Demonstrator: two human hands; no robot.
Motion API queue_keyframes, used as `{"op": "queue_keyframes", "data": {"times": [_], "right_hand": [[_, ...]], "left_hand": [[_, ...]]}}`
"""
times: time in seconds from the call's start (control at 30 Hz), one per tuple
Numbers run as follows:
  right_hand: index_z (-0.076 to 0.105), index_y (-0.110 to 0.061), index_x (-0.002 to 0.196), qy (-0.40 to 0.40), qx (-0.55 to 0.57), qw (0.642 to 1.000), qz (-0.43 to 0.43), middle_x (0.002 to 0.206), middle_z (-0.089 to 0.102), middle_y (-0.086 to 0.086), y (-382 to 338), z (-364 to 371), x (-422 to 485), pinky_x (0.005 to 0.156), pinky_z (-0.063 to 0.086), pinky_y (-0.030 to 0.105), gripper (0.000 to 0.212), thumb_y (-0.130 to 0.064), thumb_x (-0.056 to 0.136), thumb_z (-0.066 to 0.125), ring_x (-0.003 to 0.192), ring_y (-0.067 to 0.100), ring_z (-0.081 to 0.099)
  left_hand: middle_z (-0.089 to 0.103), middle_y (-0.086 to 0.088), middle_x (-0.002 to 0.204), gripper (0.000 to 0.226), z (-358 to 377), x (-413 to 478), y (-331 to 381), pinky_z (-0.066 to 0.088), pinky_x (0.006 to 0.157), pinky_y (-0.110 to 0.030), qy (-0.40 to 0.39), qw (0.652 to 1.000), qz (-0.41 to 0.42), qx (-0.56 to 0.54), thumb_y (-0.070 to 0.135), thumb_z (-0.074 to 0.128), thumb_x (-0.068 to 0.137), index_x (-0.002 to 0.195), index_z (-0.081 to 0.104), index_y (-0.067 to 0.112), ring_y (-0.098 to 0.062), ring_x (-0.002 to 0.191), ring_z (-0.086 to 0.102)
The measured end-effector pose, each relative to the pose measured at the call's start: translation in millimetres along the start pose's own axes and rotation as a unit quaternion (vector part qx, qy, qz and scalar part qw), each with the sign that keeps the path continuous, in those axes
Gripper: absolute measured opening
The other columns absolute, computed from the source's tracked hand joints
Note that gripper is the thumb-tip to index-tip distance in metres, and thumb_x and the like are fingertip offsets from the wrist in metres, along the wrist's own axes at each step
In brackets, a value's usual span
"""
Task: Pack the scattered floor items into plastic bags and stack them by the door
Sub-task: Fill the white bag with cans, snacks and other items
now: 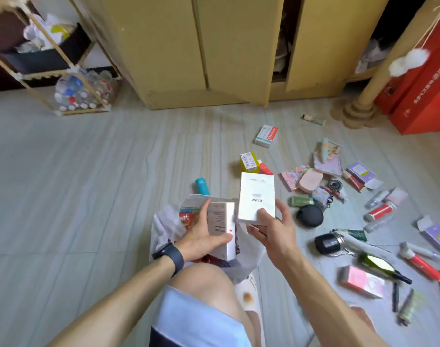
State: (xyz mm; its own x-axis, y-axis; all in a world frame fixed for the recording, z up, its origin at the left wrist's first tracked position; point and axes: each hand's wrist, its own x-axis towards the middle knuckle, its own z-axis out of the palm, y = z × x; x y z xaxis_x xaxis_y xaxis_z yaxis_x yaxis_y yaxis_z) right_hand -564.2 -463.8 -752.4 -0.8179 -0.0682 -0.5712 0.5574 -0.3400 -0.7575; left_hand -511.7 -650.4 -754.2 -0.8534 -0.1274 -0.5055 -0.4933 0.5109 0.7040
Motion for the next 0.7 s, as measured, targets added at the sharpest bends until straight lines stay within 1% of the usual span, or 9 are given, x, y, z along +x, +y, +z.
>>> {"op": "queue_keyframes", "data": {"times": [0.07,0.17,0.23,0.3,0.4,0.47,0.53,0.6,0.7], "right_hand": [[0.045,-0.023,0.129,0.002,-0.014,1.0,0.001,0.11,0.066,0.011,9.7,2.4,-1.7,0.07,0.06,0.038,0.044,-0.002,0.092,0.057,0.078,0.025,0.068],[0.05,-0.021,0.127,-0.02,-0.065,0.998,-0.009,0.113,0.068,0.005,26.0,1.2,-4.8,0.063,0.059,0.034,0.044,0.0,0.089,0.057,0.092,0.025,0.071],[0.053,-0.025,0.124,-0.04,-0.13,0.99,-0.022,0.112,0.068,0.002,37.6,-0.4,-4.8,0.06,0.059,0.034,0.046,0.002,0.086,0.056,0.092,0.019,0.07],[0.052,-0.029,0.124,-0.054,-0.208,0.976,-0.029,0.112,0.065,-0.002,48.4,-0.7,-2.4,0.067,0.061,0.043,0.048,-0.003,0.084,0.056,0.088,0.013,0.068],[0.05,-0.034,0.128,-0.1,-0.337,0.935,-0.048,0.112,0.062,-0.012,60.8,0.6,1.8,0.081,0.058,0.04,0.052,-0.008,0.083,0.056,0.095,0.015,0.064],[0.047,-0.03,0.137,-0.153,-0.429,0.888,-0.064,0.12,0.059,-0.009,67.1,3.8,4.9,0.086,0.049,0.028,0.057,-0.007,0.086,0.056,0.107,0.017,0.059],[0.044,-0.03,0.141,-0.2,-0.516,0.828,-0.089,0.132,0.057,-0.003,72.5,9.8,10.5,0.095,0.045,0.029,0.059,-0.011,0.087,0.056,0.119,0.02,0.055],[0.043,-0.034,0.143,-0.213,-0.566,0.788,-0.114,0.135,0.052,0.002,76.3,17.9,17.2,0.098,0.045,0.031,0.059,-0.016,0.088,0.055,0.12,0.023,0.054],[0.047,-0.031,0.141,-0.197,-0.559,0.788,-0.167,0.137,0.046,0.005,76.6,29.1,25.7,0.097,0.043,0.028,0.062,-0.01,0.083,0.056,0.114,0.024,0.055]], "left_hand": [[0.034,-0.007,0.141,0.11,3.6,2.8,-5.9,0.042,0.101,-0.042,0.057,0.987,0.02,0.152,0.049,0.068,0.075,0.148,-0.014,0.046,-0.031,0.124,0.048],[0.034,-0.012,0.132,0.112,-3.6,9.3,-24.1,0.047,0.086,-0.048,0.126,0.918,0.051,0.373,0.059,0.059,0.07,0.142,-0.026,0.049,-0.037,0.113,0.054],[0.038,-0.01,0.134,0.119,-9.4,9.9,-37.8,0.039,0.091,-0.049,0.106,0.875,0.044,0.469,0.065,0.063,0.07,0.145,-0.027,0.043,-0.033,0.12,0.051],[0.033,-0.01,0.145,0.124,-17.5,8.8,-50.0,0.032,0.101,-0.053,0.081,0.842,0.026,0.533,0.061,0.068,0.07,0.148,-0.026,0.04,-0.031,0.136,0.035],[0.015,-0.008,0.157,0.099,-39.9,0.6,-56.8,0.032,0.106,-0.053,0.079,0.83,0.001,0.552,0.036,0.065,0.083,0.153,-0.005,0.043,-0.028,0.144,0.02],[0.019,-0.003,0.158,0.075,-55.0,-6.3,-55.4,0.038,0.103,-0.046,0.098,0.852,0.036,0.513,0.017,0.056,0.088,0.151,0.023,0.043,-0.025,0.142,0.025],[0.023,-0.001,0.159,0.066,-66.7,-11.3,-49.2,0.041,0.101,-0.041,0.127,0.867,0.072,0.477,0.008,0.053,0.086,0.143,0.043,0.04,-0.025,0.141,0.031],[0.02,-0.003,0.162,0.064,-75.5,-12.0,-42.8,0.037,0.106,-0.042,0.144,0.859,0.084,0.483,0.007,0.055,0.084,0.14,0.049,0.037,-0.026,0.144,0.028],[0.016,-0.002,0.163,0.064,-86.4,-12.4,-29.4,0.029,0.112,-0.043,0.154,0.855,0.082,0.488,0.007,0.056,0.084,0.14,0.049,0.036,-0.025,0.147,0.023]]}}
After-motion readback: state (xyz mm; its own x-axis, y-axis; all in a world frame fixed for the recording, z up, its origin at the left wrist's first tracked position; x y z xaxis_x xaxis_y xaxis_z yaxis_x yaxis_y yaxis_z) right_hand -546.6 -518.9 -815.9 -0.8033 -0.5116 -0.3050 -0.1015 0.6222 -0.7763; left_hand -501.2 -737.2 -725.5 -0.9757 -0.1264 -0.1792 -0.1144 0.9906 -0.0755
